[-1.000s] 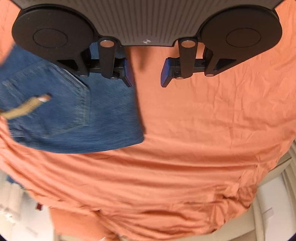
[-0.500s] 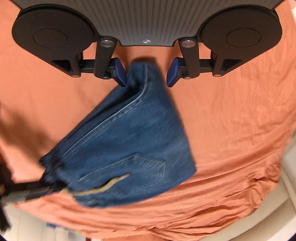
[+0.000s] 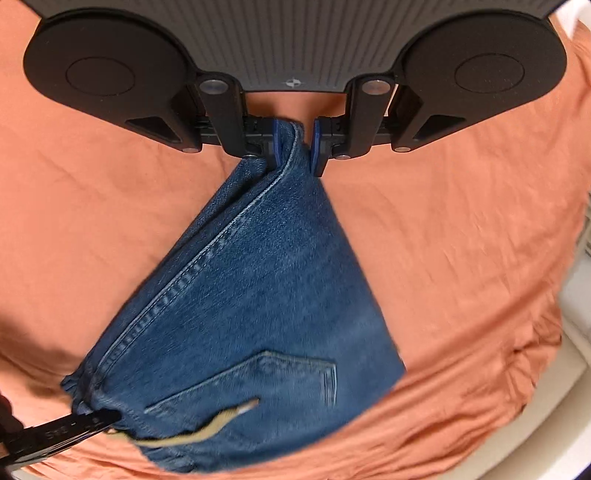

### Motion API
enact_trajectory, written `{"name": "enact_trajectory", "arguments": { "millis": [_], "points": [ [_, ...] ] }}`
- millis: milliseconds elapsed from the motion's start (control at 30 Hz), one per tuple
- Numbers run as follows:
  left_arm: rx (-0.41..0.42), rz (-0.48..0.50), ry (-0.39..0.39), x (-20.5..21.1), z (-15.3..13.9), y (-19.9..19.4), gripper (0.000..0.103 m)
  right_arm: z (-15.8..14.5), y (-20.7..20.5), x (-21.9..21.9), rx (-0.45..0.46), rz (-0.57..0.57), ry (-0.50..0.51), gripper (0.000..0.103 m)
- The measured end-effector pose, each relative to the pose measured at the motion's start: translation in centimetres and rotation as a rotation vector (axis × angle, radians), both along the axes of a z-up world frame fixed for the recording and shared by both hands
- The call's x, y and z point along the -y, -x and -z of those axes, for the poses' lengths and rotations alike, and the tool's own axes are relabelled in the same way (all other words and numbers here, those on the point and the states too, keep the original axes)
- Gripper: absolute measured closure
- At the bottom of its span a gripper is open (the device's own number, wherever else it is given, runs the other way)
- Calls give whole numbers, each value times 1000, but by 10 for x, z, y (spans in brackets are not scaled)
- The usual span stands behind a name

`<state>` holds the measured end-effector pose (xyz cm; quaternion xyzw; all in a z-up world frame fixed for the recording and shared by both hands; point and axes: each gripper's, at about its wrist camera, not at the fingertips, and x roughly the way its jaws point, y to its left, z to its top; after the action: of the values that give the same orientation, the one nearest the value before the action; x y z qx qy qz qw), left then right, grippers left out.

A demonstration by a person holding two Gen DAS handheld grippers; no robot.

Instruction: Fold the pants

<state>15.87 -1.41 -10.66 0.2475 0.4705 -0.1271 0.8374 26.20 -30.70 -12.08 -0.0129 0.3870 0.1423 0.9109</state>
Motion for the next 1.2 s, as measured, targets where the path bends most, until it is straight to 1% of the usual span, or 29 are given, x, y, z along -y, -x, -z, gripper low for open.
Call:
{"name": "enact_trajectory", "arguments": {
  "millis": [133,300,467,533,600,633,700,733,767,800,833,900,967,1000,1033,1100,1167,1200],
  "points": [
    [-17,-35,13,-2,-3,-3,86,3,0,-1,4,0,1,65],
    [-12,-31,-14,2,-3,-4,86,3,-1,-3,8,3,11,64],
    [-4,-34,-35,8,-7,5,85,1,3,-1,10,19,1,64],
    [-37,-40,-36,8,-11,8,85,-2,6,-1,10,19,5,62],
    [-71,-43,-16,3,-18,12,84,-8,8,2,0,19,-1,62],
    [-86,-46,-9,-1,-20,14,84,-11,10,4,-6,17,-6,61],
    [-130,-52,15,-9,-26,15,83,-17,14,10,-18,19,-17,56],
    [-117,-49,26,-13,-31,17,83,-20,16,14,-28,24,-24,48],
    [-92,-42,37,-15,-38,20,83,-23,18,18,-39,35,-33,45],
    [-68,-39,56,-18,-45,21,79,-26,20,23,-43,40,-45,45],
    [-47,-46,83,-20,-52,18,76,-29,23,27,-38,43,-67,45],
    [-5,-89,179,-30,-65,8,59,-34,28,38,-19,60,-120,43],
    [19,-152,290,-42,-71,-10,52,-36,26,50,-21,83,-203,32],
    [21,-194,349,-48,-70,-19,50,-35,24,56,-29,98,-257,31],
    [21,-239,414,-55,-67,-30,49,-32,19,63,-48,114,-321,31],
    [20,-327,558,-72,-59,-50,37,-25,9,76,-83,147,-428,30],
    [-2,-392,667,-85,-47,-67,33,-15,-7,86,-114,189,-492,30],
    [-23,-417,713,-90,-38,-76,33,-8,-16,91,-139,211,-525,30]
  ]
}}
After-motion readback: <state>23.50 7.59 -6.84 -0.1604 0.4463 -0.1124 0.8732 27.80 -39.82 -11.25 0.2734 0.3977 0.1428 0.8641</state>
